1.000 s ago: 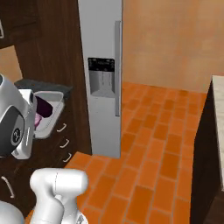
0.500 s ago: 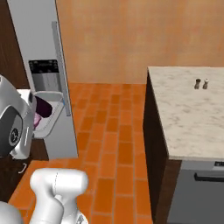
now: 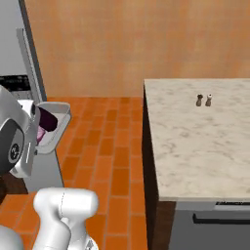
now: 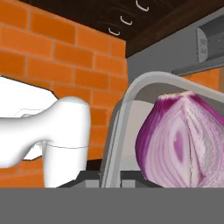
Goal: Take the meat container that has the fish and place it on the second highest rack of the freezer. Then take the vegetable container that has the eggplant and onion and place it on the highest rack of the freezer.
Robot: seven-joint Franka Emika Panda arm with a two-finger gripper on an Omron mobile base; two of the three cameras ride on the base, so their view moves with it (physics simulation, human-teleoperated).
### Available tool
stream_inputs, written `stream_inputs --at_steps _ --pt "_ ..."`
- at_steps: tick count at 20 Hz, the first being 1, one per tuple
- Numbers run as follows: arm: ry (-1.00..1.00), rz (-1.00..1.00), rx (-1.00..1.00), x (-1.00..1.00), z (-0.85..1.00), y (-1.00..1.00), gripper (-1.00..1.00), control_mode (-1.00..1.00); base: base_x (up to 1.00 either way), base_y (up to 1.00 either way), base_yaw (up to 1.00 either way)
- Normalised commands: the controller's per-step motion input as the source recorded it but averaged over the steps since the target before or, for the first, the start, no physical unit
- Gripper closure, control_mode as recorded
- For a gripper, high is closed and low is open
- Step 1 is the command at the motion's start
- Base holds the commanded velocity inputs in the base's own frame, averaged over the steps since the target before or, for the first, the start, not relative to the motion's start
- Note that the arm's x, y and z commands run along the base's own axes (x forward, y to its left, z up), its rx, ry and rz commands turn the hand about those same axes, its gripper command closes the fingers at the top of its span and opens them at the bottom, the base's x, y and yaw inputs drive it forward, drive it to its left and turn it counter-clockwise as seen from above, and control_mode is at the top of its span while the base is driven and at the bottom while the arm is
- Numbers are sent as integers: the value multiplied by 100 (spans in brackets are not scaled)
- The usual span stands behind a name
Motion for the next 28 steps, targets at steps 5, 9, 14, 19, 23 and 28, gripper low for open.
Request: stream_inputs --at_steps 5,9,14,19,23,28 --pt "0 0 0 0 0 0 100 100 85 -6 0" --pt "0 0 0 0 0 0 100 100 92 -13 0" --pt "0 0 0 0 0 0 100 100 89 -21 0" --pt "0 0 0 0 0 0 100 100 81 -28 0" --pt "0 0 0 0 0 0 100 100 87 -18 0" --pt "0 0 0 0 0 0 100 100 93 -17 0"
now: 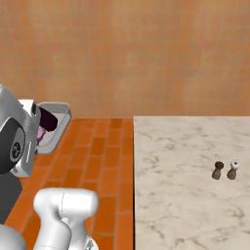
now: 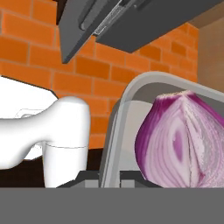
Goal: Take the meat container that has the fish and place it on the second highest rack of the freezer. Then take the vegetable container that has the eggplant and onion and place it on the highest rack of the freezer.
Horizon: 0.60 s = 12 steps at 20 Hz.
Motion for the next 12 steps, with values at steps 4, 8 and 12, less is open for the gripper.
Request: stream_inputs --at_steps 4,8,12 --pt "0 0 0 0 0 0 100 100 96 -17 0" --pt "0 0 0 0 0 0 100 100 99 -18 0" --pt "0 0 0 0 0 0 100 100 100 -13 3"
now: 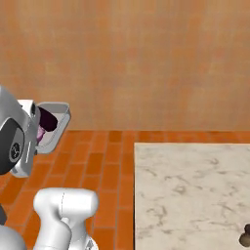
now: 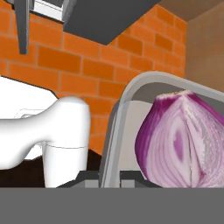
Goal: Take the meat container that has the fish and place it on the second highest rack of the freezer. Then take the vegetable container that has the eggplant and onion and place it on the highest rack of the freezer.
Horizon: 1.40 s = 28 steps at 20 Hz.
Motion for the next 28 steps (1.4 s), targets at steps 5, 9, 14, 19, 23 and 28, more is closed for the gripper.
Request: stream_inputs --at_steps 5,9,14,19,23,28 --pt "0 0 0 0 0 0 100 100 100 -4 19" --pt "0 0 0 0 0 0 100 100 91 -14 37" --pt "0 0 0 0 0 0 100 100 59 -23 55" --pt "0 0 0 0 0 0 100 100 27 -30 63" --pt "0 0 0 0 0 0 100 100 24 -38 64" --pt "0 0 0 0 0 0 100 100 79 -35 61"
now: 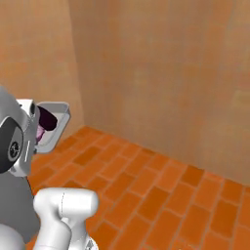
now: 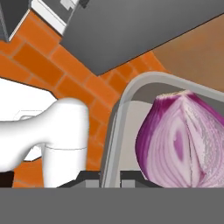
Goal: Take the meat container that has the fish and place it on the second highest rack of the freezer. Then take the vegetable container that has the eggplant and onion and place it on the highest rack of the freezer.
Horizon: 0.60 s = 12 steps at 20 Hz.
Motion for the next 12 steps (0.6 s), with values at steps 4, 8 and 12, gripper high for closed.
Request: stream_inputs --at_steps 4,8,12 --pt "0 0 0 0 0 0 100 100 100 -28 55" --pt "0 0 0 0 0 0 100 100 100 -25 55" --pt "0 0 0 0 0 0 100 100 69 -26 55"
